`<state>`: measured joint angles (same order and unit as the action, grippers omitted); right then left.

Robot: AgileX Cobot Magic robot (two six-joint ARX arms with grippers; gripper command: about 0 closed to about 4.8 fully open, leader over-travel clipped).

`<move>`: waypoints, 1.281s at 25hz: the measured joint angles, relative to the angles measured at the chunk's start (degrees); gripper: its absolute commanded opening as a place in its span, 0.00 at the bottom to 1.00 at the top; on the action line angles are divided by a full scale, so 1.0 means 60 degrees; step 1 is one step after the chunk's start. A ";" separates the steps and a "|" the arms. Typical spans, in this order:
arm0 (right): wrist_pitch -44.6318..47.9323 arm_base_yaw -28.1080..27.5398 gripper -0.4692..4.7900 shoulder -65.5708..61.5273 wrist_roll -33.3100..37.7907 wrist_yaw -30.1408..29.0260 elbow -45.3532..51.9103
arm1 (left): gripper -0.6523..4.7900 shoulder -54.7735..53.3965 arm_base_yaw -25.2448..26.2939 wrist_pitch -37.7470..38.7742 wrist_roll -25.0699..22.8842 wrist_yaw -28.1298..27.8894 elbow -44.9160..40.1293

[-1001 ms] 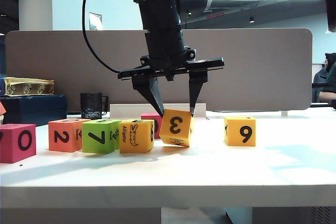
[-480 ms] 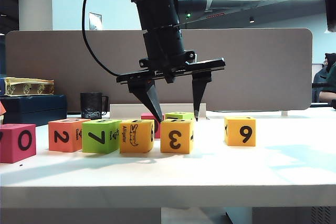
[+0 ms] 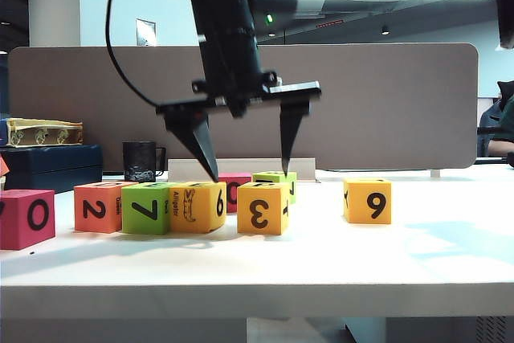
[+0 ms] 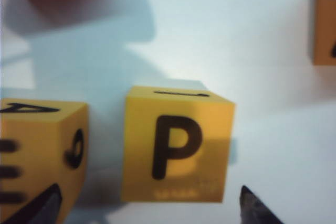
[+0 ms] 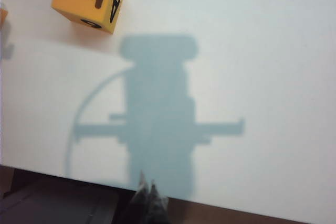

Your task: Select the appropriate blocks from the scattered letter blocks on the table and arrange them in a row to spell out "DEEP".

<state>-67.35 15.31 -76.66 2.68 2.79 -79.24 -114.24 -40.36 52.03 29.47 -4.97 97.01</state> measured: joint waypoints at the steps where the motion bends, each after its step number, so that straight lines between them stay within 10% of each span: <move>1: 0.0047 0.0000 0.09 0.0004 0.0000 0.0000 -0.0004 | 0.89 0.0120 0.0033 -0.0015 -0.0022 -0.0007 0.0047; 20: 0.0688 0.0015 0.09 -0.1843 0.0004 -0.2007 0.0007 | 0.67 0.0506 0.1938 0.1239 -0.3439 -0.0058 0.2856; 27: 0.1508 0.0248 0.09 -0.2903 0.0047 -0.3501 0.0018 | 0.20 0.0532 0.3144 0.2273 -0.4579 -0.0208 0.2860; 32: 0.2426 0.0612 0.09 -0.3311 0.0084 -0.4255 0.0018 | 0.11 0.0568 0.3661 0.2860 -0.5395 -0.0266 0.2863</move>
<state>-52.80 18.98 -96.53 3.18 -22.74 -79.13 -110.83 -18.39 69.19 -2.90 -6.57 114.19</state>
